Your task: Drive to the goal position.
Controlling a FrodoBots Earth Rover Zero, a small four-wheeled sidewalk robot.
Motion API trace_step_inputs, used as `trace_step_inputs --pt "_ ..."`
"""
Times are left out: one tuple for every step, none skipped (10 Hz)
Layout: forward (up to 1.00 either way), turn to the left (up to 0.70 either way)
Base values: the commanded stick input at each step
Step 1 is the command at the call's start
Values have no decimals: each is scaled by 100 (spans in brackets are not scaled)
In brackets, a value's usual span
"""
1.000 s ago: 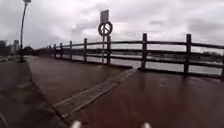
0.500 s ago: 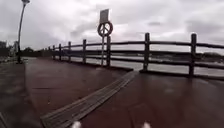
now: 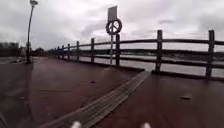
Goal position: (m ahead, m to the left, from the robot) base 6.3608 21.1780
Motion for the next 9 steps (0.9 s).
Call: trace_step_inputs --pt "50 50" --pt "50 50" --pt "50 50" --pt "50 50" --pt "50 50" --pt "50 50" --pt "50 50" --pt "50 50" --pt "50 50"
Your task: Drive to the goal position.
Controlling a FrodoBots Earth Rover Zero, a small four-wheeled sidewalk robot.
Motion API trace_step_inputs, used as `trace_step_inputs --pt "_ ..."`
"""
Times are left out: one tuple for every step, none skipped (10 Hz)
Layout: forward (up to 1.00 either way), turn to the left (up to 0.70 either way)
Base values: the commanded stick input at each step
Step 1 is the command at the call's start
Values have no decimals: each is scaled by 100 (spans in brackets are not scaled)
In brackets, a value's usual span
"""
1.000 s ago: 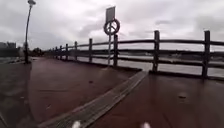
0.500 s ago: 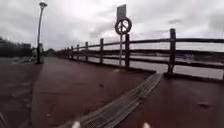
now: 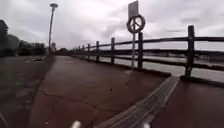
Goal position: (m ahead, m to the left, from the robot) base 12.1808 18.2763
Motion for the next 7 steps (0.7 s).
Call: trace_step_inputs --pt "50 50" --pt "50 50" --pt "50 50" --pt "50 50" --pt "50 50" --pt "50 50" --pt "50 50"
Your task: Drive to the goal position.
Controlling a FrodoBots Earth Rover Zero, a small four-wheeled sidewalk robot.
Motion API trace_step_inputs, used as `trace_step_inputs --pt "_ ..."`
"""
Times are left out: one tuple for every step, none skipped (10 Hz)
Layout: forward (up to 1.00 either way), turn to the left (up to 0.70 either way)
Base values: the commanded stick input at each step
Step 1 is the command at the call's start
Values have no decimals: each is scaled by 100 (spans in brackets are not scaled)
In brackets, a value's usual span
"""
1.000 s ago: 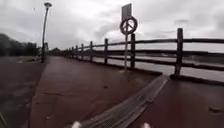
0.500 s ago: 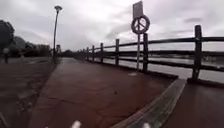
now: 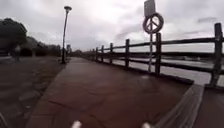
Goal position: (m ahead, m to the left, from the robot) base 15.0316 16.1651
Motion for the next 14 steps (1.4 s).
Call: trace_step_inputs --pt "50 50" --pt "50 50" --pt "50 50" --pt "50 50" --pt "50 50" --pt "50 50" --pt "50 50" --pt "50 50" --pt "50 50" --pt "50 50" --pt "50 39" --pt "50 0" --pt "50 0" --pt "50 0"
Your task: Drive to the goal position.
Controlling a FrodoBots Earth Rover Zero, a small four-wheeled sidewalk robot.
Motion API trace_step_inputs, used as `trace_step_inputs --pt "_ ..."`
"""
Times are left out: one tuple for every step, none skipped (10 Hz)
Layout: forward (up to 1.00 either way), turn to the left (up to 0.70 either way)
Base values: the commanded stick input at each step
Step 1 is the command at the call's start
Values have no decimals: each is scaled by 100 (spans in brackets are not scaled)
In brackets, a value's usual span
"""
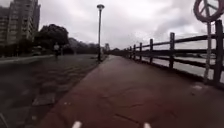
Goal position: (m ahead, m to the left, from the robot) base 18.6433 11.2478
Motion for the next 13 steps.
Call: trace_step_inputs --pt "50 0" --pt "50 0" --pt "50 -5" --pt "50 -19" --pt "50 -33" --pt "50 -46" --pt "50 -20" --pt "50 -5" --pt "50 0" --pt "50 0" --pt "50 0" --pt "50 0" --pt "50 0"
